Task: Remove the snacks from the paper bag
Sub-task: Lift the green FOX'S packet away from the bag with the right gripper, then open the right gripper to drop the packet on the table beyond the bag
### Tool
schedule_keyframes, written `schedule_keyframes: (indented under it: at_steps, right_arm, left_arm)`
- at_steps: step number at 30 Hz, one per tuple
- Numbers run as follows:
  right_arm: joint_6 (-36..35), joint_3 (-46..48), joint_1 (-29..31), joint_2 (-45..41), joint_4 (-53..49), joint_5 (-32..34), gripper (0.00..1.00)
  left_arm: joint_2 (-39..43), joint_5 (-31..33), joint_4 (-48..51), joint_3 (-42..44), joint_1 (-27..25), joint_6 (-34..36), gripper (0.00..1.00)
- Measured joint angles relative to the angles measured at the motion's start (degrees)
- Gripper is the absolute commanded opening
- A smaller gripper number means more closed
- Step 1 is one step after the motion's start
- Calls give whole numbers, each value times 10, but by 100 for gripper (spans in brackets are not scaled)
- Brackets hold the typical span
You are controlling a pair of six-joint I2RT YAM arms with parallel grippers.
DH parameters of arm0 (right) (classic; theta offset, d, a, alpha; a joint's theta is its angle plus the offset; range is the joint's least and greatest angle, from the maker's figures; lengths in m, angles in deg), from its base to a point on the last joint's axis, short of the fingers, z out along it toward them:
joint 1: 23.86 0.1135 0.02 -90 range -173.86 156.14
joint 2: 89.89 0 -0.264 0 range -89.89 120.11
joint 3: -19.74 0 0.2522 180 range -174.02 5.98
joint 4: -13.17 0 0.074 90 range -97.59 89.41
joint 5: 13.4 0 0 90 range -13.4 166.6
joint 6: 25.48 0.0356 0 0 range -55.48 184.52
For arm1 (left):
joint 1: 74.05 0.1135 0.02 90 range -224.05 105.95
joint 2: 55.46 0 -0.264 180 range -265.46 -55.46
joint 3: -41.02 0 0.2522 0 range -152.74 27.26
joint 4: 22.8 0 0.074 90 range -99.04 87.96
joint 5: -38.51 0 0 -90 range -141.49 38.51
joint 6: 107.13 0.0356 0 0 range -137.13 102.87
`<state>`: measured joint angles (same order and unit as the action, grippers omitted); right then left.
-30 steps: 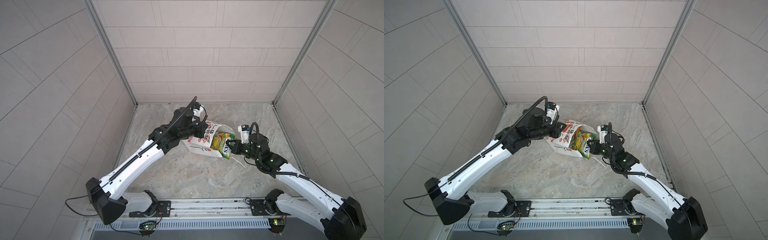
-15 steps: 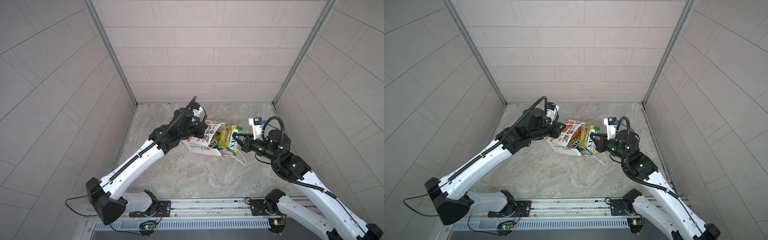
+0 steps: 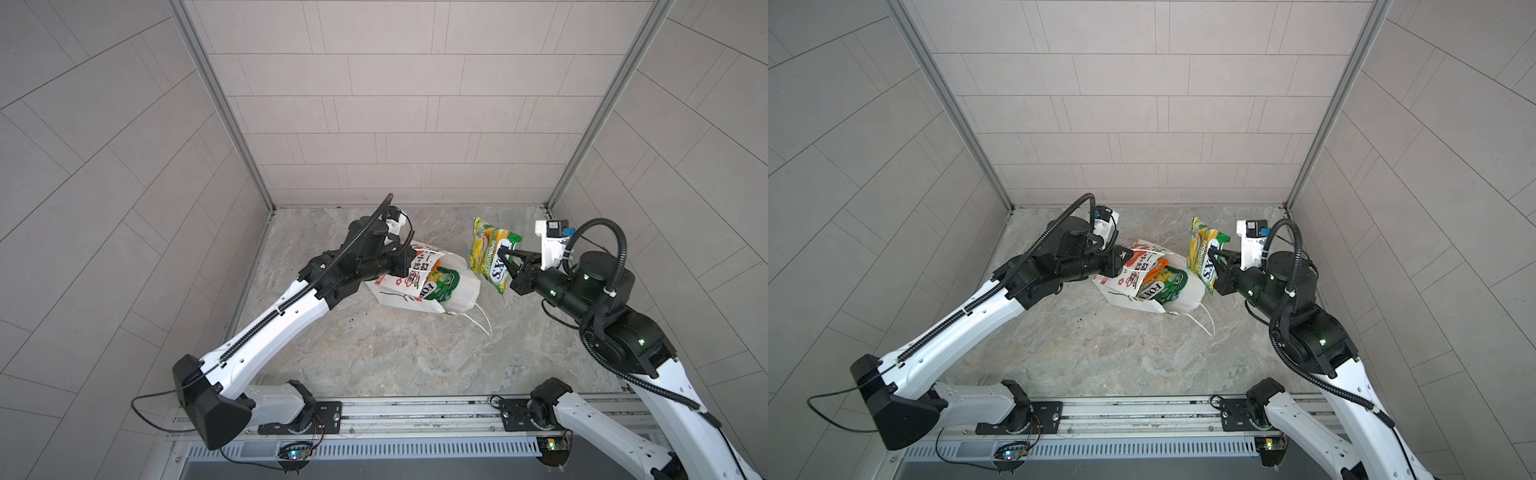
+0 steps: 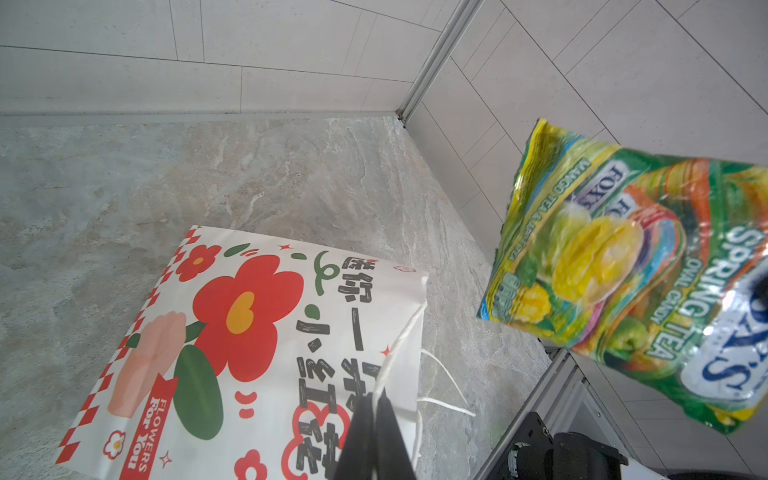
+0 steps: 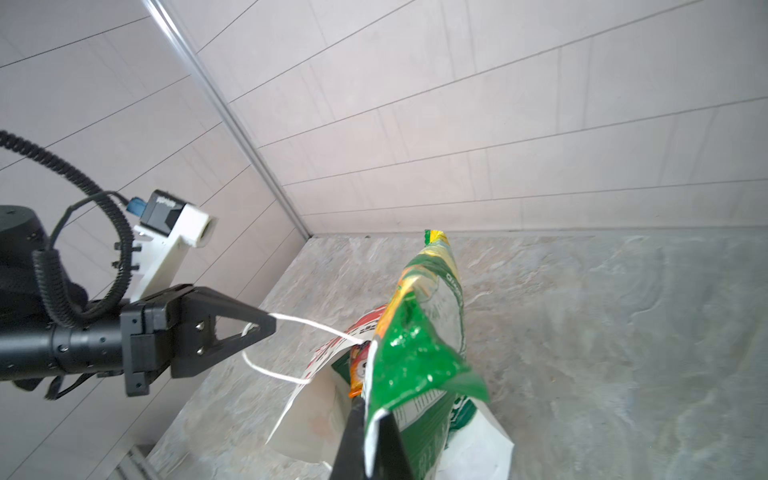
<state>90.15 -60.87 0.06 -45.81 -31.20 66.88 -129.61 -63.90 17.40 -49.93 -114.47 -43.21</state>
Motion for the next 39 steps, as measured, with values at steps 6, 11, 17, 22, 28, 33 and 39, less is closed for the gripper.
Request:
schedule_keyframes:
  at_steps: [6, 11, 17, 22, 28, 33, 39]
  right_arm:
    - [-30, -24, -87, 65, -7, 18, 0]
    - [-32, -2, -179, 156, 28, -3, 0]
    - [-18, 8, -246, 294, 105, -72, 0]
    - [17, -11, -270, 421, 201, -164, 0]
    - [89, -74, -275, 568, 317, -274, 0]
    - [117, -113, -275, 641, 360, -318, 0]
    - [87, -143, -286, 682, 312, -313, 0]
  left_arm:
    - [0, -21, -7, 0, 0, -3, 0]
    - [0, -45, -12, 0, 0, -7, 0]
    - [7, -70, -12, 4, 0, -13, 0]
    - [21, -80, -12, 7, 0, -15, 0]
    - [31, -94, -11, 15, 0, -24, 0]
    - [33, -113, -10, 28, 0, -36, 0]
    - [40, -121, -5, 44, -2, -42, 0]
